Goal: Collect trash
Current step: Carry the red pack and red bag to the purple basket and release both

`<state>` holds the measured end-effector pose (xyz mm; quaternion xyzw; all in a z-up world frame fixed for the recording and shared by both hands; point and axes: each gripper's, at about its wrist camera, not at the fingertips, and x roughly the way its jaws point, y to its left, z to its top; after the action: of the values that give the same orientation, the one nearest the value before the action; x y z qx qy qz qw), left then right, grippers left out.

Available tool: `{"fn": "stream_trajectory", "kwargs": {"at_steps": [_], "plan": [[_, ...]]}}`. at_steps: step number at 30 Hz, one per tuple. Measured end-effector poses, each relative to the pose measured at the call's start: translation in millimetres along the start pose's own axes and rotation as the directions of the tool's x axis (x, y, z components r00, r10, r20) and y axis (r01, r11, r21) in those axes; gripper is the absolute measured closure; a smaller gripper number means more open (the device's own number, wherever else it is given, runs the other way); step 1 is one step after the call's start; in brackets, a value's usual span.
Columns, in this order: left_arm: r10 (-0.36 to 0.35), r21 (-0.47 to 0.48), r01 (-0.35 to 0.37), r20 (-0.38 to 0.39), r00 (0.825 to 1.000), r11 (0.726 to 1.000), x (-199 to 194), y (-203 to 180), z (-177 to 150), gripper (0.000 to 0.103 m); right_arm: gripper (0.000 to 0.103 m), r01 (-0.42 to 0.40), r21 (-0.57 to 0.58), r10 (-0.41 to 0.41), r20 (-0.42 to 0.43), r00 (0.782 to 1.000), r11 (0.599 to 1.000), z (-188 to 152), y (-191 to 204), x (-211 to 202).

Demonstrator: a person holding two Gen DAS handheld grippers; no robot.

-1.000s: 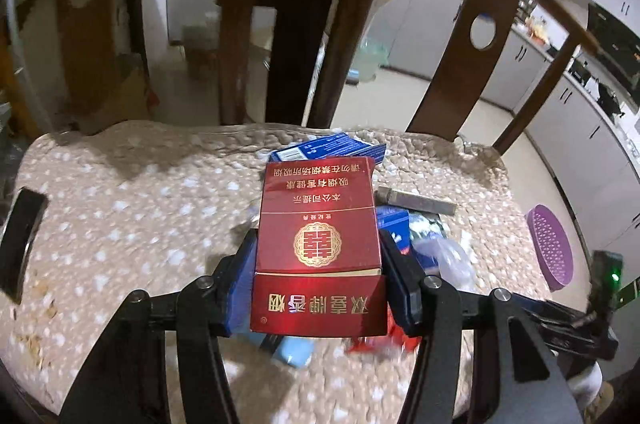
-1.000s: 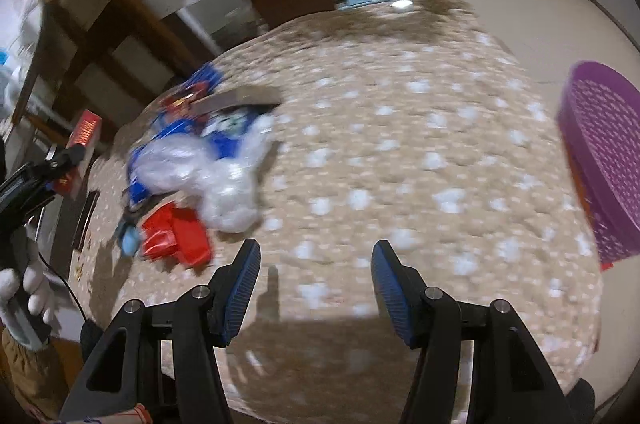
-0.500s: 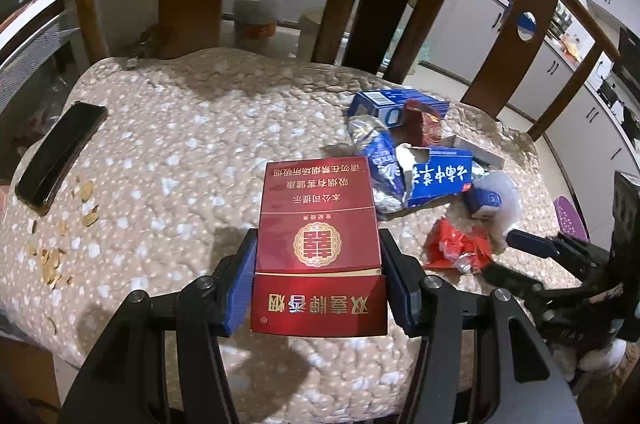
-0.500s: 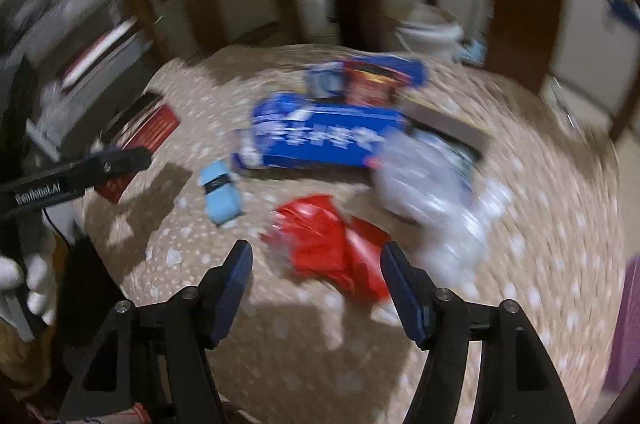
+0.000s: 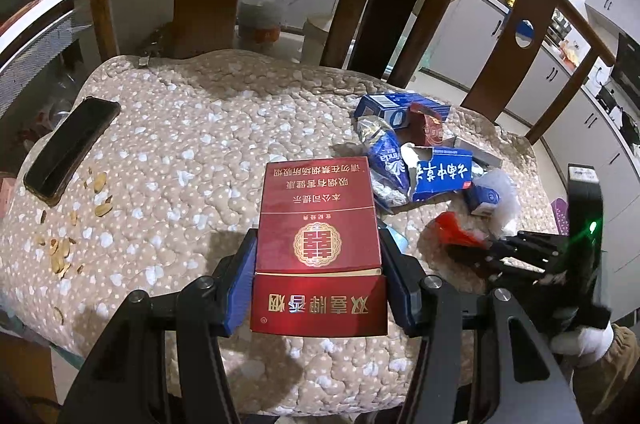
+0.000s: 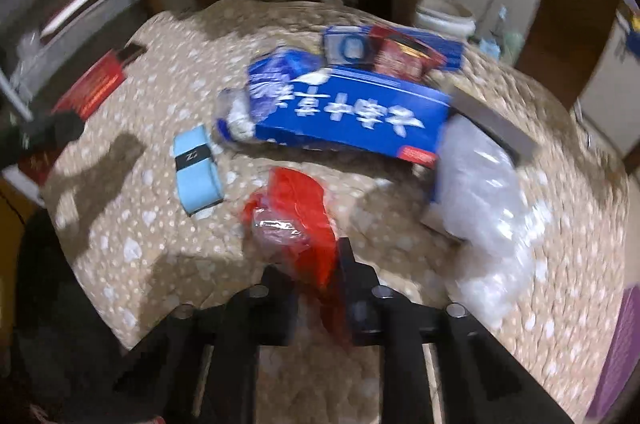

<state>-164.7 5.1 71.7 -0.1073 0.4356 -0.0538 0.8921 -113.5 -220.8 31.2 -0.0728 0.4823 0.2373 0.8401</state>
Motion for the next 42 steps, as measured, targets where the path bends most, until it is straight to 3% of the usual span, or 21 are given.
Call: {"fn": "stream_trajectory", "kwargs": {"at_steps": [10, 18, 28, 32, 38, 42], "plan": [[-0.021, 0.064, 0.02, 0.014, 1.0, 0.998, -19, -33, -1, 0.047, 0.089, -0.037, 0.145, 0.018, 0.131, 0.991, 0.989, -21, -35, -71], [-0.065, 0.19, 0.066, -0.014, 0.998, 0.979, -18, -100, 10, 0.047, 0.089, 0.019, 0.322, -0.1, 0.237, 0.966, 0.946, -58, -114, -124], [-0.191, 0.338, 0.213, -0.099, 0.977, 0.917, 18, -232, 31, 0.047, 0.089, 0.045, 0.599, -0.289, 0.318, 0.903, 0.799, -112, -256, -148], [-0.24, 0.388, 0.276, -0.141, 0.961, 0.879, 37, -293, 39, 0.047, 0.089, 0.006, 0.695, -0.345, 0.349, 0.871, 0.719, -142, -301, -160], [-0.283, 0.455, 0.347, -0.205, 0.937, 0.82, 66, -372, 36, 0.047, 0.089, -0.032, 0.792, -0.391, 0.336, 0.857, 0.61, -183, -346, -168], [-0.317, 0.463, 0.414, -0.274, 0.908, 0.784, 92, -422, 33, 0.047, 0.089, -0.041, 0.841, -0.418, 0.31, 0.854, 0.54, -208, -367, -172]]}}
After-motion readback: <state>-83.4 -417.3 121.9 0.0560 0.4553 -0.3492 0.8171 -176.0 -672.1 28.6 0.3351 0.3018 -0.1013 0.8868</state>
